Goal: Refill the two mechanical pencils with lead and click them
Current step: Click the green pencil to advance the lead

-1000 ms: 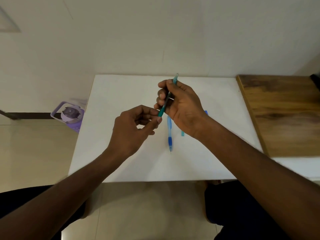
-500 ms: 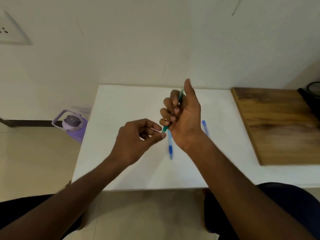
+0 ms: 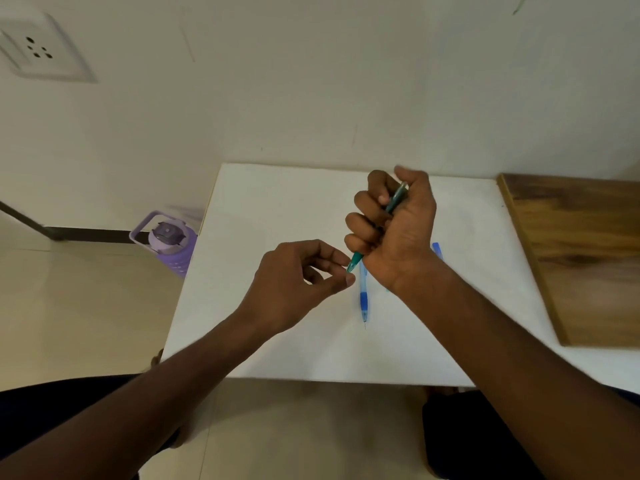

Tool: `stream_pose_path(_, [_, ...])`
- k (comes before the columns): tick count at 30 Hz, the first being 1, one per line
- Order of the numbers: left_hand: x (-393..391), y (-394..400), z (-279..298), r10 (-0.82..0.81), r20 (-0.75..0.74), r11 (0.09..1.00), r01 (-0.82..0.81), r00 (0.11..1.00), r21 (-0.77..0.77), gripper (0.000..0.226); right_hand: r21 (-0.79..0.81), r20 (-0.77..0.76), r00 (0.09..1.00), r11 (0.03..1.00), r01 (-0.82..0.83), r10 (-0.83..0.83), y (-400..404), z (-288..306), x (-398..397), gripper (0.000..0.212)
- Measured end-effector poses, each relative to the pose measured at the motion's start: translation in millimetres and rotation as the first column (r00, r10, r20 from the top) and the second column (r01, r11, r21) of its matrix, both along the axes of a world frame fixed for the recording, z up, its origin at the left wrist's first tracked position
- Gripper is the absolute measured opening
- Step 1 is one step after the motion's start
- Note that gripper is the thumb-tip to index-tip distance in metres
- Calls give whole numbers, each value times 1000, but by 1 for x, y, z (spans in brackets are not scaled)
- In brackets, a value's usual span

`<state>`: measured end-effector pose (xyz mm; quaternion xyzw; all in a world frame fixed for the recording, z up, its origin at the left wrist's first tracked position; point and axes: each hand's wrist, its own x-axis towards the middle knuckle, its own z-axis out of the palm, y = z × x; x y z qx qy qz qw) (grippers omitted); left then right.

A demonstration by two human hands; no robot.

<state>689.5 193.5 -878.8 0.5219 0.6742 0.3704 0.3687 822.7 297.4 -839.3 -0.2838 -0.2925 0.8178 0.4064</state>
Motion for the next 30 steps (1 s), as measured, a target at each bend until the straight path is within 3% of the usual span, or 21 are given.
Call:
stream_pose_path(2, [0,0,0,-5,-5,1000,5,1000,8,16,-42,-11,1000,999,-4,4,7,1,1,51])
stream_pose_path(6, [1,0,1,-8,-4,1000,8,1000,23,9,-45,-11,1000,999,12,-13,14,2,6,40])
stream_pose_path(10, [5,0,2,-7,-13,999,7,1000,37,8,-64,-35,999,998,-8,5,15,2,10,54])
stream_pose_path(14, [7,-1,1,9,5,999,-9,1000,32,10,-47,-9,1000,999,-13,13,14,5,11,45])
stream_pose_path(30, [14,0,-2,9,22,1000,-9,1000,-7,7,34,9,997,996,-82,82,11,12,12,49])
